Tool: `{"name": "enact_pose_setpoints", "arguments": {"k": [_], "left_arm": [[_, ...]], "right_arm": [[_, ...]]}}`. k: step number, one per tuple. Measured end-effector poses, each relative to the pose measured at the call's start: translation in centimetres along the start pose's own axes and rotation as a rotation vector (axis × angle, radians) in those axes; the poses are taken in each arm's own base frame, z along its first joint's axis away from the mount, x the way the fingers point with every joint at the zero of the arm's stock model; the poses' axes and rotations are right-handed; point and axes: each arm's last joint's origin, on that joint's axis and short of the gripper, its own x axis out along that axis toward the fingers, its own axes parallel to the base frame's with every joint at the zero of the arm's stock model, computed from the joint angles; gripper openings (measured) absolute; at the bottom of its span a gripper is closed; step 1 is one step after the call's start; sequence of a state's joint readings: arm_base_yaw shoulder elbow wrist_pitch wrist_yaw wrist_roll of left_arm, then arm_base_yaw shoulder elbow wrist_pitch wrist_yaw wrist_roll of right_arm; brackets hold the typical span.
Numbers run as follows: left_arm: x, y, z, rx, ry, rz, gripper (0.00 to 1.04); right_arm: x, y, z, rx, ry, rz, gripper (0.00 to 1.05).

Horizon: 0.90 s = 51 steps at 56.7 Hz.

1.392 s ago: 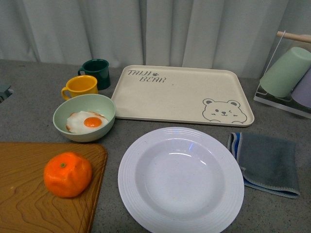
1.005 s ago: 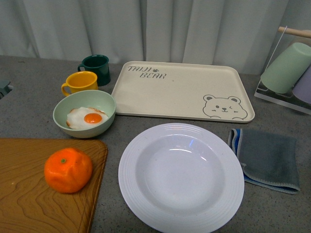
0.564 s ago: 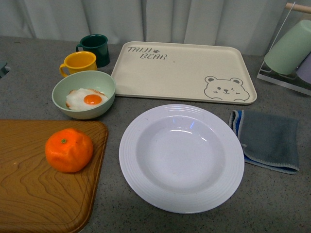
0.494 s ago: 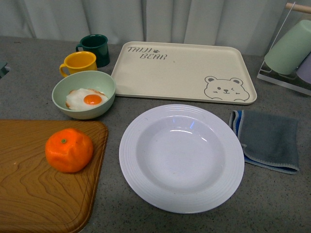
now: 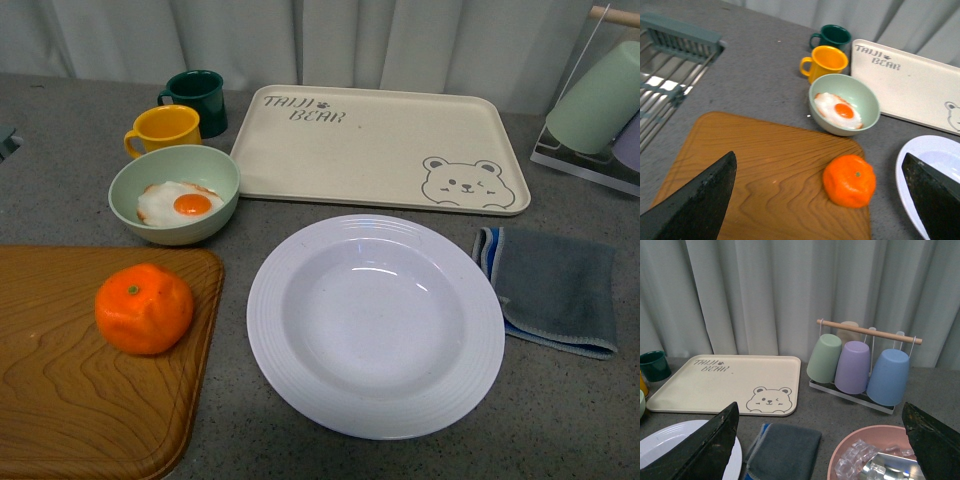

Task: Place orange and plate with both arms

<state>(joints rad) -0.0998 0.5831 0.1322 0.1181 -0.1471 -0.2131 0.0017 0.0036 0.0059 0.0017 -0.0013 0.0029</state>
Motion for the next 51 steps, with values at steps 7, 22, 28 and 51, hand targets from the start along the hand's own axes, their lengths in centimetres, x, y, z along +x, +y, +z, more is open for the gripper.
{"name": "enact_pose_setpoints", "arguments": {"k": [7, 22, 28, 51], "left_arm": [[3.4, -0.7, 0.8, -0.017, 0.082, -0.072, 0.98], [11.1, -0.6, -1.5, -0.055, 0.38, -0.101, 0.98], [12.7, -0.9, -1.5, -0.064, 0.425, -0.127, 0.98], [15.0, -2.0, -2.5, -0.112, 0.546, -0.194, 0.98]], "right_arm": [[0.0, 0.0, 0.0, 0.0, 0.0, 0.0, 0.95], [0.0, 0.0, 0.0, 0.0, 0.0, 0.0, 0.95], [0.0, 0.0, 0.0, 0.0, 0.0, 0.0, 0.95], [0.0, 0.0, 0.0, 0.0, 0.0, 0.0, 0.95]]}}
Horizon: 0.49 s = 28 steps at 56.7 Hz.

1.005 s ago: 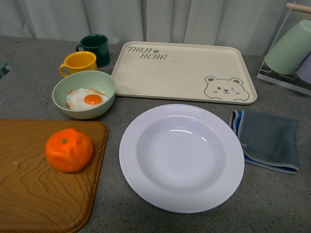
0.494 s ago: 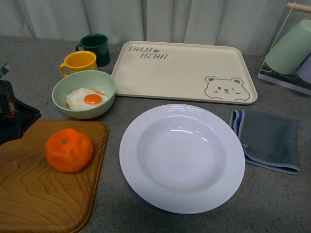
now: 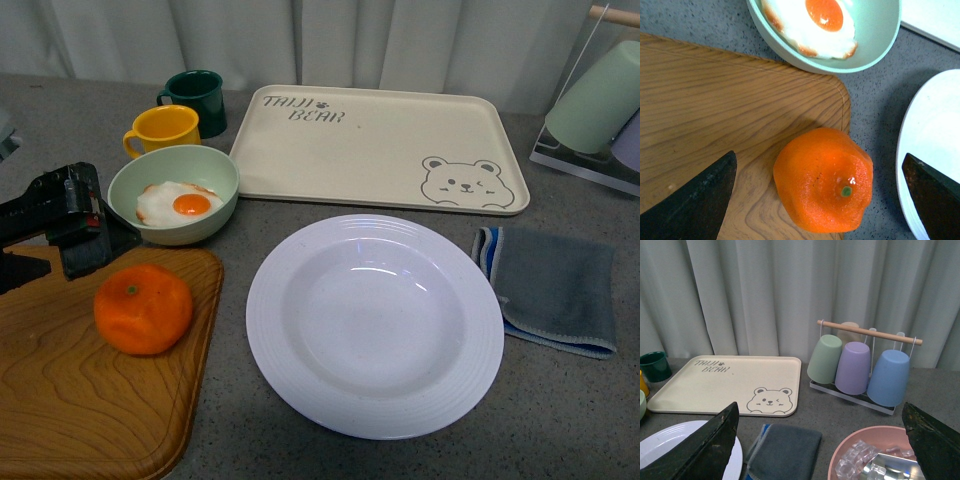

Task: Place orange and plate with both arms

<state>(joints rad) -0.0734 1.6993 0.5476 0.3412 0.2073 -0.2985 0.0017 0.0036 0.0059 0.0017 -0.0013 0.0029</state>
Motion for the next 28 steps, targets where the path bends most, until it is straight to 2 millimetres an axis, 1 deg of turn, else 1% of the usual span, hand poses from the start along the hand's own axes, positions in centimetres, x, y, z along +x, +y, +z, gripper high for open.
{"name": "enact_pose_setpoints", "arguments": {"k": [11, 22, 23, 24, 28], "left_arm": [[0.9, -0.3, -0.7, 0.024, 0.072, -0.042, 0.98], [2.2, 0.0, -1.2, 0.033, 0.111, -0.017, 0.98], [2.3, 0.1, -1.3, 0.033, 0.11, -0.018, 0.96], [2.4, 0.1, -1.3, 0.032, 0.11, -0.015, 0.91], [2.5, 0.1, -1.3, 0.028, 0.116, -0.022, 0.8]], "right_arm": [[0.0, 0.0, 0.0, 0.0, 0.0, 0.0, 0.95], [0.0, 0.0, 0.0, 0.0, 0.0, 0.0, 0.95], [0.0, 0.0, 0.0, 0.0, 0.0, 0.0, 0.95], [0.0, 0.0, 0.0, 0.0, 0.0, 0.0, 0.95], [0.0, 0.0, 0.0, 0.0, 0.0, 0.0, 0.95]]}}
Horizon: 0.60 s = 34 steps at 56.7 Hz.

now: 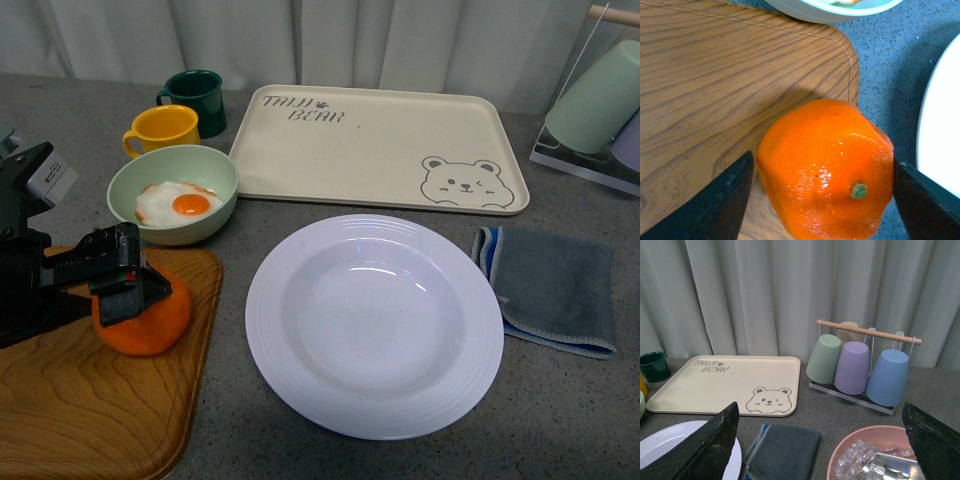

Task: Place orange and plate with both arms

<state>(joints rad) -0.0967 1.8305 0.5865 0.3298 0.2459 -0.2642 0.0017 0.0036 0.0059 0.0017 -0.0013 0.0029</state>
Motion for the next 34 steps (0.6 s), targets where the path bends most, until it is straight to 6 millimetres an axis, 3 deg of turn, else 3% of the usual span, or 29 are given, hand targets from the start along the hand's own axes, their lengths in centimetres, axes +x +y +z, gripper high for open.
{"name": "enact_pose_setpoints", "arguments": {"k": [11, 22, 34], "left_arm": [[-0.4, -0.6, 0.3, -0.003, -0.006, -0.042, 0.53], [-1.6, -3.0, 1.0, 0.049, -0.051, -0.116, 0.49], [-0.8, -8.8, 1.8, 0.185, -0.068, -0.242, 0.48]], "right_arm": [[0.0, 0.0, 0.0, 0.0, 0.0, 0.0, 0.95], [0.0, 0.0, 0.0, 0.0, 0.0, 0.0, 0.95], [0.0, 0.0, 0.0, 0.0, 0.0, 0.0, 0.95]]}}
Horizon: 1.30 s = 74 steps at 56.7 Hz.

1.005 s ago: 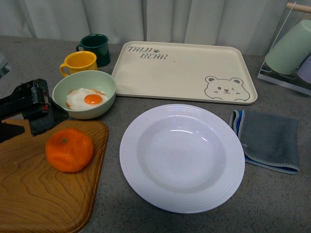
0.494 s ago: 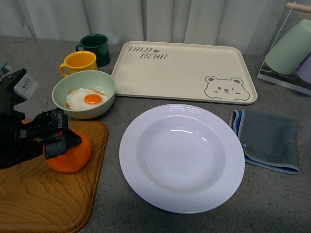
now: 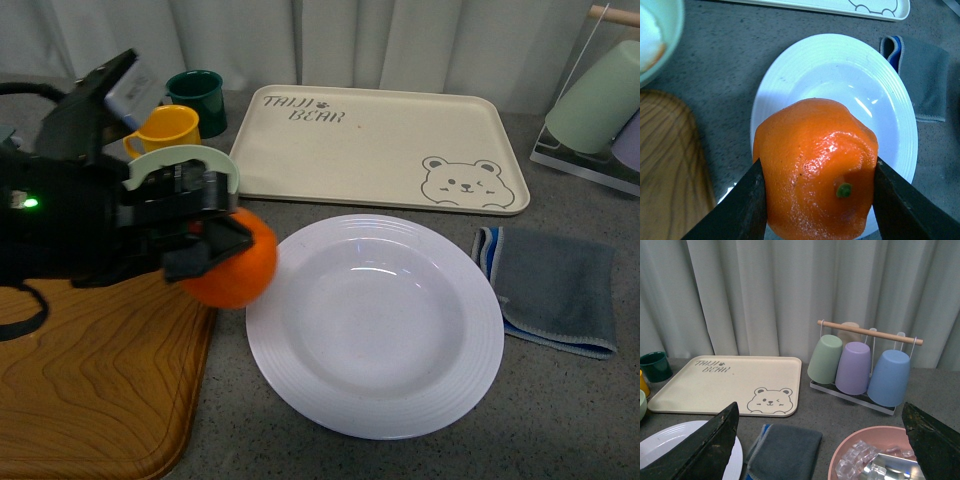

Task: Place orange and plate with both arms

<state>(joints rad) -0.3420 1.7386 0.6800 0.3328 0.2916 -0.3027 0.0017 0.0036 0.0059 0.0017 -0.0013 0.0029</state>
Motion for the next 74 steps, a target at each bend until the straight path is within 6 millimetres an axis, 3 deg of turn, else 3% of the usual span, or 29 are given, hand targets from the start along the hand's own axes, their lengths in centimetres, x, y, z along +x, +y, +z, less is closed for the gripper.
{"name": "enact_pose_setpoints", "arguments": {"k": [19, 36, 39, 57, 67, 74], "left_arm": [[5.9, -3.6, -0.6, 0.066, 0.086, -0.008, 0.48], [7.7, -3.8, -1.8, 0.09, 0.108, 0.037, 0.48], [7.8, -3.8, -1.8, 0.088, 0.102, 0.042, 0.51], [7.1, -3.7, -1.2, 0.076, 0.063, 0.045, 1.0], [5.0, -3.9, 0.2, 0.059, -0.03, 0.036, 0.98], [2.0, -3.8, 1.7, 0.026, -0.167, 0.088, 0.98]], "right_arm": [[0.0, 0.0, 0.0, 0.0, 0.0, 0.0, 0.95], [0.0, 0.0, 0.0, 0.0, 0.0, 0.0, 0.95], [0.0, 0.0, 0.0, 0.0, 0.0, 0.0, 0.95], [0.0, 0.0, 0.0, 0.0, 0.0, 0.0, 0.95], [0.0, 0.0, 0.0, 0.0, 0.0, 0.0, 0.95], [0.0, 0.0, 0.0, 0.0, 0.0, 0.0, 0.95]]}}
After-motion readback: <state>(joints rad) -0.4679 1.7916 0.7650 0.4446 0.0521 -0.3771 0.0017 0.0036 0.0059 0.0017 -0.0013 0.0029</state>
